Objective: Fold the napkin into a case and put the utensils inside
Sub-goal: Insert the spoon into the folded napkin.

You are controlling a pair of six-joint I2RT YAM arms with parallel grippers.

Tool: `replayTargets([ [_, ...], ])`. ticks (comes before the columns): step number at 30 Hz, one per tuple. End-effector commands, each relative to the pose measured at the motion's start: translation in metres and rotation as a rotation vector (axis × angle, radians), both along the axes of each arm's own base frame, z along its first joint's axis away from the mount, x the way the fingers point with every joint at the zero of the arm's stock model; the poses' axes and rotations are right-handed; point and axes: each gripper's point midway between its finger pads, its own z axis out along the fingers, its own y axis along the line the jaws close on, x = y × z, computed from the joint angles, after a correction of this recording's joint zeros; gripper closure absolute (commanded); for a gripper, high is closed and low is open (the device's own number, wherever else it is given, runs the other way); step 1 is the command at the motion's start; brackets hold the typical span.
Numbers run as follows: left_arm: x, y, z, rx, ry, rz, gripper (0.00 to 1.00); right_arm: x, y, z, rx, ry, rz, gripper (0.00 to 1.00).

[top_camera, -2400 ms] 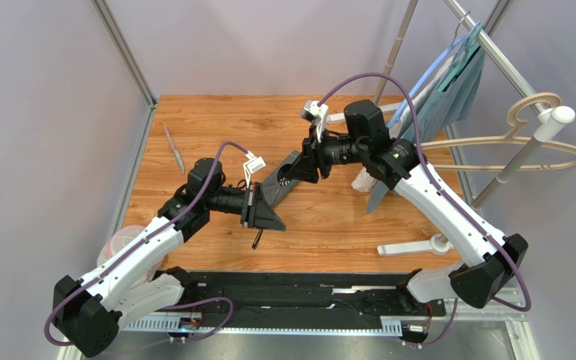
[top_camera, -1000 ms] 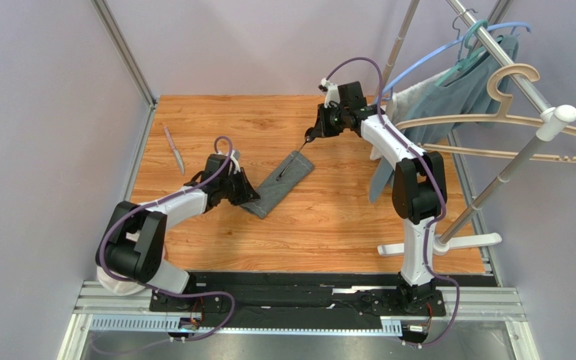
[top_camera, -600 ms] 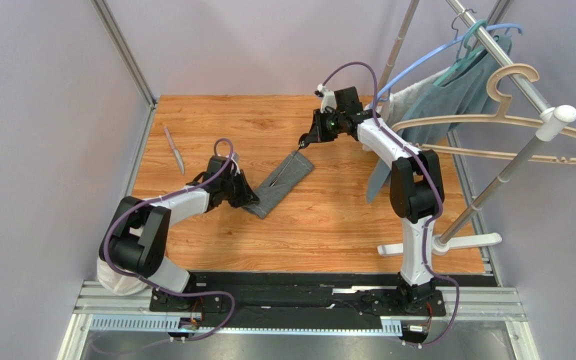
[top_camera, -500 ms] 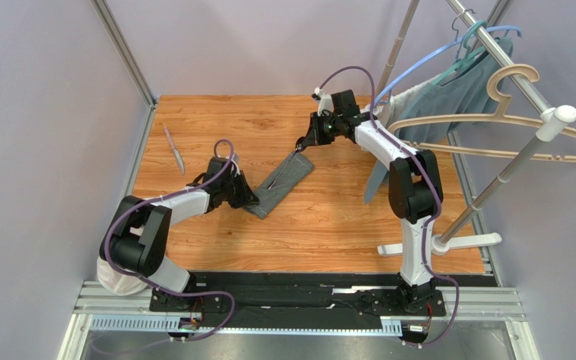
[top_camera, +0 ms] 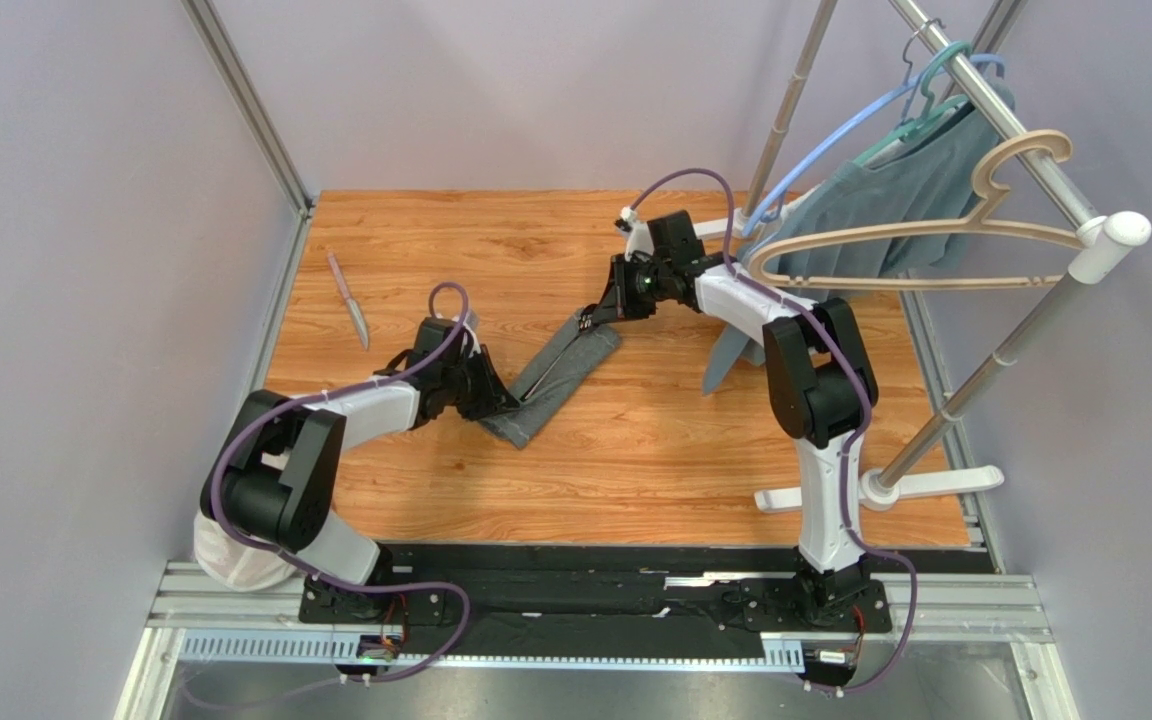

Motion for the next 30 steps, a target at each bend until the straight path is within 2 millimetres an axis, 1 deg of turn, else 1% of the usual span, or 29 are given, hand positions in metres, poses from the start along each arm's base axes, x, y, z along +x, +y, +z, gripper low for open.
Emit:
replayTargets([
  [1,0.005,-0.004,0.020,-0.032,-0.073,-0.023,1.00,0.016,0.008,0.005,0.036,-0.043,-0.043,1.00],
  [2,0.002,-0.003,0.021,-0.027,-0.067,-0.021,1.00,0.017,0.008,0.003,0.040,-0.034,-0.040,1.00],
  [3,0.001,-0.002,0.023,-0.028,-0.065,-0.020,1.00,0.021,0.010,0.007,0.045,-0.042,-0.041,1.00],
  [4,0.002,-0.002,0.032,-0.032,-0.090,-0.015,1.00,0.022,0.011,0.009,0.045,-0.049,-0.039,1.00],
  [5,-0.005,0.002,0.030,-0.018,-0.064,-0.009,1.00,0.023,0.011,0.007,0.043,-0.047,-0.040,1.00],
  [6,-0.007,0.005,0.032,-0.012,-0.056,0.008,1.00,0.025,0.012,0.008,0.045,-0.050,-0.038,1.00],
  [7,-0.007,0.009,0.039,0.000,-0.076,0.029,1.00,0.028,0.014,0.012,0.051,-0.056,-0.032,1.00],
  [9,-0.016,0.016,0.036,0.025,-0.053,0.044,1.00,0.029,0.015,0.010,0.052,-0.048,-0.026,1.00],
  [10,-0.017,0.018,0.039,0.023,-0.064,0.053,1.00,0.029,0.016,0.012,0.056,-0.049,-0.020,1.00],
  [14,-0.026,0.023,0.029,0.039,-0.035,0.066,1.00,0.028,0.019,0.012,0.066,-0.044,-0.003,1.00],
  [15,-0.029,0.025,0.024,0.045,-0.025,0.075,1.00,0.027,0.019,0.012,0.068,-0.041,0.000,1.00],
  [19,-0.030,0.035,0.008,0.100,-0.002,0.105,1.00,0.024,0.017,0.011,0.058,-0.046,0.003,1.00],
  [22,-0.029,0.035,0.001,0.109,0.019,0.104,1.00,0.024,0.016,0.011,0.051,-0.052,-0.001,1.00],
  [25,-0.028,0.032,0.000,0.097,0.020,0.094,1.00,0.026,0.008,0.009,0.031,-0.056,-0.024,1.00],
  [30,-0.029,0.032,-0.003,0.099,0.026,0.094,1.00,0.029,-0.006,0.015,0.041,-0.059,-0.038,1.00],
])
